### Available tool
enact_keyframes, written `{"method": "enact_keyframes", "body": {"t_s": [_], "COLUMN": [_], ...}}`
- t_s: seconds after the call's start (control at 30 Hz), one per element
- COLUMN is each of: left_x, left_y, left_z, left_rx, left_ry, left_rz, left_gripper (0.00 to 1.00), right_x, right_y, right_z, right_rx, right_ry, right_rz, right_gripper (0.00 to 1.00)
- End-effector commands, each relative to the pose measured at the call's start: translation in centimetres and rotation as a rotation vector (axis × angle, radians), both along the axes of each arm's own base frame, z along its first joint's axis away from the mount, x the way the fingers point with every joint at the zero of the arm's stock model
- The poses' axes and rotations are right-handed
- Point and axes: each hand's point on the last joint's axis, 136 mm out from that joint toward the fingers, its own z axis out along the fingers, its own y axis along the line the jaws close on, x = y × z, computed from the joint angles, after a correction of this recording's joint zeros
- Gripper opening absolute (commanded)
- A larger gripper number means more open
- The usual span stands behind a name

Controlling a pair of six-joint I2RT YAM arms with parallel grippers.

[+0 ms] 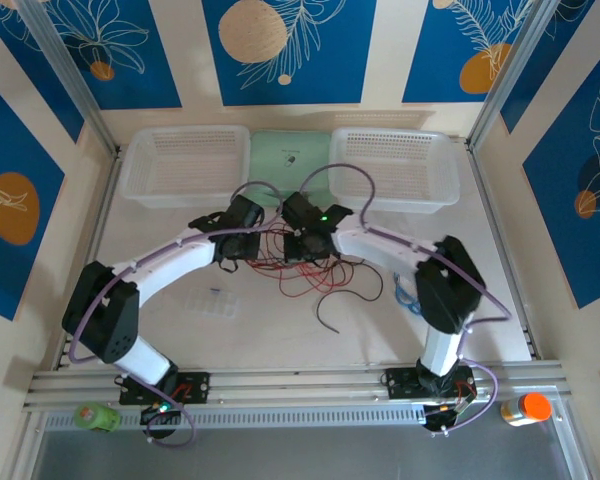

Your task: Untangle the cables

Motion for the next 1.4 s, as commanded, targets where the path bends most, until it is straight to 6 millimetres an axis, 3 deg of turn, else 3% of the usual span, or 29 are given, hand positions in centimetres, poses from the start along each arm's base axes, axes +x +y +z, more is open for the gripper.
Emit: {"method": "enact_keyframes", "body": {"t_s": [0.0,0.23,0.4,0.5,0.67,0.77,0.87,0.97,1.13,1.3,1.37], "left_x": [-0.3,0.6,1.2,1.5,1.9,2.0,2.0,2.1,2.0,1.2,0.6], "left_y": [3.1,4.0,3.9,3.9,4.9,5.1,4.6,3.8,3.0,1.2,0.2], "left_z": [-2.1,-2.1,-1.8,-1.9,-2.1,-1.9,-1.8,-1.2,0.9,4.2,5.3], "left_rx": [0.105,0.125,0.123,0.129,0.157,0.155,0.125,0.089,0.05,0.007,0.002], "left_ry": [0.05,0.043,0.034,0.036,0.044,0.044,0.043,0.035,0.006,-0.031,-0.044], "left_rz": [0.049,0.06,0.059,0.062,0.093,0.103,0.084,0.056,0.023,-0.052,-0.087], "left_gripper": [0.0,0.01,0.01,0.02,0.16,0.34,0.46,0.53,0.63,0.75,0.79], "right_x": [-0.5,-1.4,-1.9,-2.4,-3.6,-4.5,-5.0,-5.1,-4.8,-4.5,-4.4], "right_y": [-4.3,-9.2,-11.7,-12.7,-14.1,-14.8,-14.3,-13.3,-12.9,-12.8,-11.7], "right_z": [3.4,7.3,7.2,5.5,0.7,-2.4,-4.9,-6.0,-4.9,-1.5,-0.1], "right_rx": [-0.018,0.242,0.306,0.257,0.164,0.106,0.102,0.093,-0.002,-0.109,-0.119], "right_ry": [-0.055,-0.094,-0.091,-0.054,0.045,0.113,0.167,0.192,0.164,0.069,0.025], "right_rz": [-0.063,-0.19,-0.259,-0.285,-0.355,-0.383,-0.38,-0.365,-0.305,-0.194,-0.127], "right_gripper": [0.0,0.01,0.03,0.03,0.05,0.12,0.22,0.34,0.5,0.64,0.68]}}
